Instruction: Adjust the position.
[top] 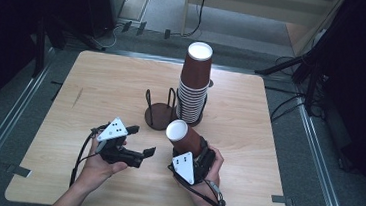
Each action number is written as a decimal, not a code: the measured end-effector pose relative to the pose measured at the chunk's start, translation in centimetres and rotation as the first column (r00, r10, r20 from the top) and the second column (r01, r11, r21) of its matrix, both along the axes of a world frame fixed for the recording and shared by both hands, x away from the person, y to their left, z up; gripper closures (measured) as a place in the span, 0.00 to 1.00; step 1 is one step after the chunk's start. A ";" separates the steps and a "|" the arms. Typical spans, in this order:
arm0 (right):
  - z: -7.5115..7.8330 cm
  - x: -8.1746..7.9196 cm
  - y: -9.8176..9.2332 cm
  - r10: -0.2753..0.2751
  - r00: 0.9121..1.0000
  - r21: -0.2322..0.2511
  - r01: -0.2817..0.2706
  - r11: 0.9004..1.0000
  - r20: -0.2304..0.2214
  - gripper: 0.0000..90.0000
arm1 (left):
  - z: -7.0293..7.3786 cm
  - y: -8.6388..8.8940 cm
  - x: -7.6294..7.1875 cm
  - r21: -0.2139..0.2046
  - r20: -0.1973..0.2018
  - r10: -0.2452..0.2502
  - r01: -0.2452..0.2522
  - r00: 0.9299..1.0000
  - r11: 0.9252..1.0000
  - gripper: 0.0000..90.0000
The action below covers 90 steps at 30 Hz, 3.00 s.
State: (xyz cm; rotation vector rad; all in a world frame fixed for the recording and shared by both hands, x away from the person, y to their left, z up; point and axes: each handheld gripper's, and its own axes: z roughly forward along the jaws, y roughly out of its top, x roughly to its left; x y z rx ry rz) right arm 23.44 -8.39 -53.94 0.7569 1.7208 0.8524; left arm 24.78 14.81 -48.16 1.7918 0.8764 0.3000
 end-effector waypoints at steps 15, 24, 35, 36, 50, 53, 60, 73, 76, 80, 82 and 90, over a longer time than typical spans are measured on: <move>-0.6 -1.3 1.4 0.108 0.993 -0.098 -0.103 0.990 0.048 0.09 | -0.1 -0.9 -0.1 0.006 -0.013 -0.062 0.062 0.998 0.998 0.11; -1.0 -1.8 2.2 0.152 0.986 -0.141 -0.142 0.980 0.067 0.09 | 0.0 -1.1 -0.4 0.007 -0.018 -0.087 0.087 0.996 0.996 0.14; -1.4 -2.2 2.9 0.197 0.978 -0.181 -0.181 0.967 0.075 0.09 | 0.2 -1.4 -0.8 0.010 -0.042 -0.149 0.150 0.988 0.989 0.07; -1.5 -2.3 2.9 0.202 0.977 -0.186 -0.185 0.965 0.074 0.09 | 0.2 -1.4 -0.8 0.008 -0.042 -0.151 0.151 0.988 0.988 0.06; -1.9 -2.8 3.4 0.258 0.962 -0.242 -0.230 0.943 0.091 0.09 | 0.3 -1.3 -0.8 0.014 -0.046 -0.159 0.159 0.986 0.987 0.08; -2.0 -2.9 3.4 0.267 0.959 -0.257 -0.235 0.937 0.097 0.09 | 0.3 -1.4 -0.8 0.023 -0.046 -0.153 0.154 0.987 0.988 0.12; -2.1 -2.9 3.4 0.269 0.958 -0.260 -0.236 0.936 0.098 0.09 | 0.3 -1.6 -1.1 0.054 -0.023 -0.126 0.127 0.992 0.990 0.24; -1.4 -2.6 3.1 0.279 0.960 -0.220 -0.267 0.938 0.026 0.02 | 0.1 -1.4 -1.0 0.042 -0.014 -0.095 0.096 0.995 0.995 0.26; -1.1 -2.6 3.0 0.282 0.959 -0.217 -0.269 0.938 0.031 0.00 | 0.3 -1.1 -1.0 0.035 0.010 -0.073 0.073 0.997 0.997 0.27; -0.7 -2.6 2.7 0.275 0.961 -0.193 -0.262 0.946 0.041 0.00 | 0.6 -0.7 -1.0 0.013 0.037 -0.033 0.033 0.999 0.999 0.27; -0.4 -2.6 2.7 0.274 0.961 -0.182 -0.261 0.948 0.045 0.00 | 0.7 -0.5 -1.1 0.006 0.048 -0.021 0.021 0.999 1.000 0.27; 0.6 -2.6 2.2 0.274 0.962 -0.089 -0.272 0.958 0.013 0.00 | 1.0 0.1 -1.1 -0.022 0.058 0.013 -0.012 0.998 1.000 0.27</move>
